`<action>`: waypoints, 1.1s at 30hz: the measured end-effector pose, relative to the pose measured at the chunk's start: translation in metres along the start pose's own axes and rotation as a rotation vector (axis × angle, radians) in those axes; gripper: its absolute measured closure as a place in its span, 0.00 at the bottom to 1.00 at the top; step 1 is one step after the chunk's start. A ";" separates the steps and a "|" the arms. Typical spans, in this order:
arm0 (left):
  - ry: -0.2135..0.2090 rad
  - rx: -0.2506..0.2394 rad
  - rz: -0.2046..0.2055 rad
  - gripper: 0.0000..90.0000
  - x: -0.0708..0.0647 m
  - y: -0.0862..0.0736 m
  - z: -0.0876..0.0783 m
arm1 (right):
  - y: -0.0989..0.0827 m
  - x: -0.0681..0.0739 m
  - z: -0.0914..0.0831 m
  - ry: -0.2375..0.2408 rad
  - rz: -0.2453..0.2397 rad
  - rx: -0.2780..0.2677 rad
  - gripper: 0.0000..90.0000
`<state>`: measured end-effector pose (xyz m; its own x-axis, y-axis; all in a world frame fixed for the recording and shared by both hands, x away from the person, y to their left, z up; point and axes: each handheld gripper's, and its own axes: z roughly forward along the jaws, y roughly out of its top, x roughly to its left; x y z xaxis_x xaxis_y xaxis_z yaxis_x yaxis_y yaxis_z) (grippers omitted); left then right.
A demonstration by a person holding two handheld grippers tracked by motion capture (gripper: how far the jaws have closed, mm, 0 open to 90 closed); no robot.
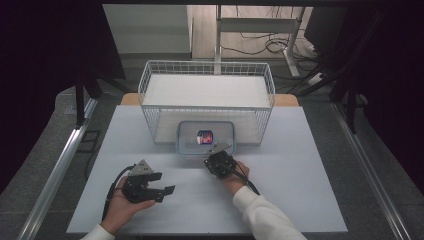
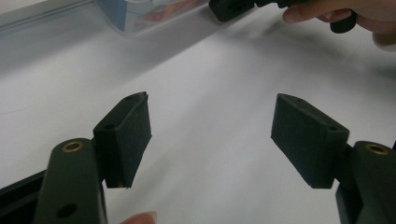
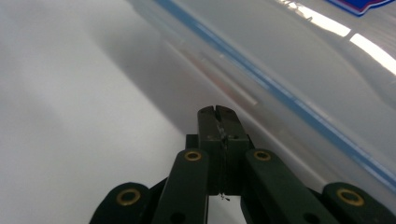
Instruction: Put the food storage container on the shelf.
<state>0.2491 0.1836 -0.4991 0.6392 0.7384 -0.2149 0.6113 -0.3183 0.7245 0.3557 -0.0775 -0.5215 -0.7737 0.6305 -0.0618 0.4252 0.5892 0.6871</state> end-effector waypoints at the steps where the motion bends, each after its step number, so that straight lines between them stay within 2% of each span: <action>1: 0.000 -0.001 0.000 0.31 0.000 0.000 0.000 | 0.001 -0.001 0.001 -0.004 0.010 -0.003 0.99; 7: 0.002 0.003 0.003 0.31 0.000 0.000 0.000 | 0.003 -0.002 0.004 -0.001 0.043 -0.012 0.99; 9: 0.002 0.004 -0.001 0.31 0.000 -0.001 0.000 | 0.006 -0.002 0.002 -0.011 0.038 -0.020 0.99; 12: 0.001 0.002 -0.005 0.31 0.001 -0.002 -0.001 | 0.012 -0.006 -0.002 -0.025 0.060 -0.046 0.99; 14: 0.002 -0.002 -0.008 0.31 0.002 -0.002 -0.002 | 0.016 -0.010 -0.003 -0.014 0.093 -0.056 0.99; 22: 0.001 0.006 -0.008 0.31 0.003 -0.003 -0.001 | 0.025 -0.022 0.009 -0.038 0.137 -0.069 0.99; 25: 0.003 0.009 -0.009 0.31 0.003 -0.003 0.000 | 0.030 -0.028 0.014 -0.060 0.131 -0.069 0.99; 33: 0.005 0.006 -0.013 0.31 0.006 -0.004 -0.001 | 0.044 -0.039 0.027 -0.074 0.169 -0.067 0.99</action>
<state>0.2504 0.1895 -0.5025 0.6284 0.7459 -0.2210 0.6227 -0.3120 0.7176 0.4177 -0.0623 -0.5084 -0.6564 0.7544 0.0075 0.5121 0.4382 0.7388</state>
